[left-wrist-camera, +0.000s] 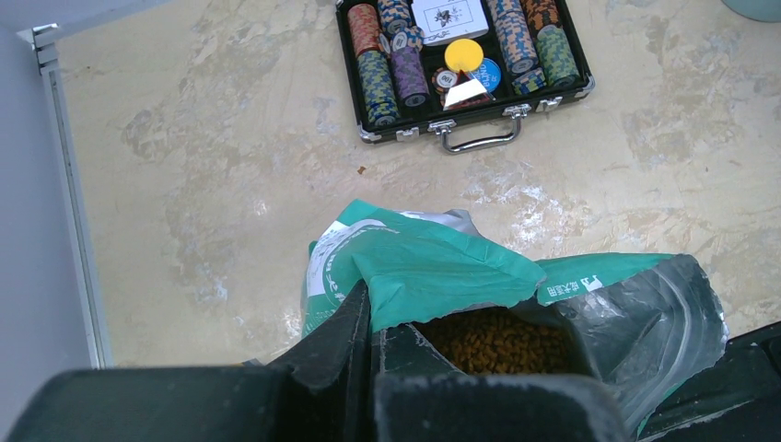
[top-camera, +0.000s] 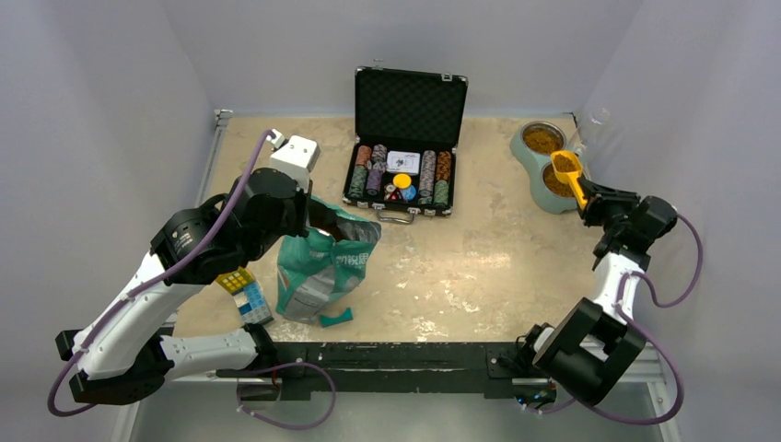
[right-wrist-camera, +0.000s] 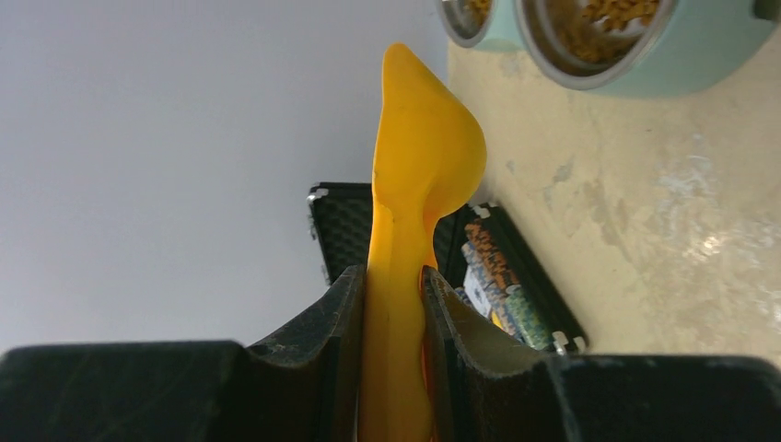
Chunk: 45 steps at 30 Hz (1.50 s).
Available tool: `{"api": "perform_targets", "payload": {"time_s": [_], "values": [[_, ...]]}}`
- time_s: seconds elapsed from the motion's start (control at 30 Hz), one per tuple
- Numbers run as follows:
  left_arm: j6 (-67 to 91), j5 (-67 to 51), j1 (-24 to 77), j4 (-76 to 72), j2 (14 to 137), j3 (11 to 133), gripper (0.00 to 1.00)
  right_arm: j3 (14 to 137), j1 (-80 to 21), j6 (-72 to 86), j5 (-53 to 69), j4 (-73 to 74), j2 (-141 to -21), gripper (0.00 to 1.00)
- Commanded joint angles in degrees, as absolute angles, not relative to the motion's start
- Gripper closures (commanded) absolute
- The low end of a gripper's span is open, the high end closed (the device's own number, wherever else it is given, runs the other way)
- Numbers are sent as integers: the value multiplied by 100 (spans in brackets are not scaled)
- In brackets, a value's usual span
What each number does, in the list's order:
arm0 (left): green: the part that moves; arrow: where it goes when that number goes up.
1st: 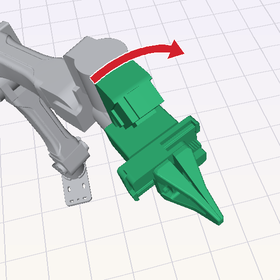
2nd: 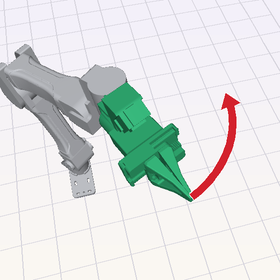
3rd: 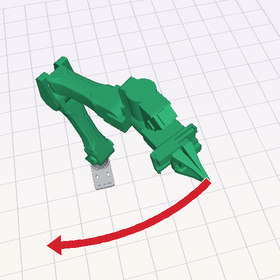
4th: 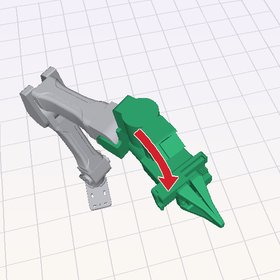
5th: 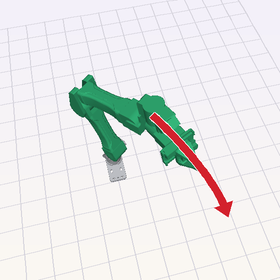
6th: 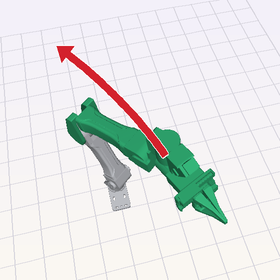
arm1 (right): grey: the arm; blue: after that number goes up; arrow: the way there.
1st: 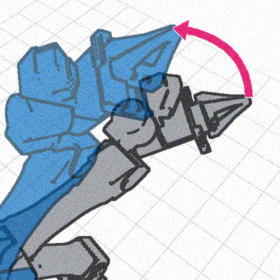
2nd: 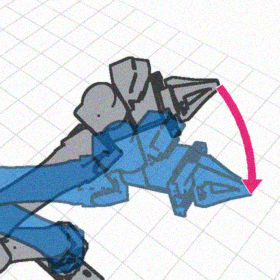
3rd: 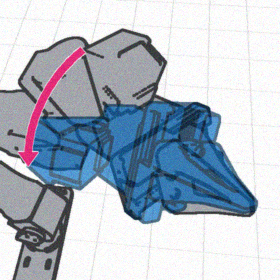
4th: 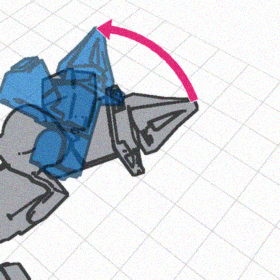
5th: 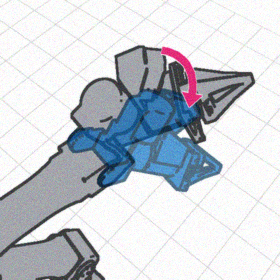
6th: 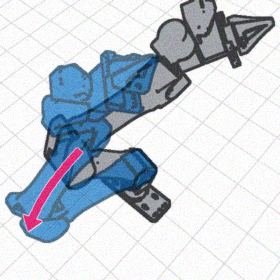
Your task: Serve the pet food
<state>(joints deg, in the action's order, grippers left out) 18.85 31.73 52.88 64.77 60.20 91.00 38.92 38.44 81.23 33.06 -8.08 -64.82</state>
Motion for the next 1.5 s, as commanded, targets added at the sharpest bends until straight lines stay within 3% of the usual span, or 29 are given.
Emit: {"api": "perform_targets", "payload": {"time_s": [0.0, 0.93, 1.47], "values": [[1784, 3376, 5265, 5621, 5862, 9211, 100, 4282, 4075, 7477, 3368, -99, -6562, 100], [1907, 3377, 5265, 5212, 5843, 8949, 100, 7887, 4084, 5098, 1956, 3486, -8595, 100], [2044, 3361, 5265, 5476, 5830, 9123, 100, 9880, 2792, 3632, 351, 4643, -9347, 100]]}}
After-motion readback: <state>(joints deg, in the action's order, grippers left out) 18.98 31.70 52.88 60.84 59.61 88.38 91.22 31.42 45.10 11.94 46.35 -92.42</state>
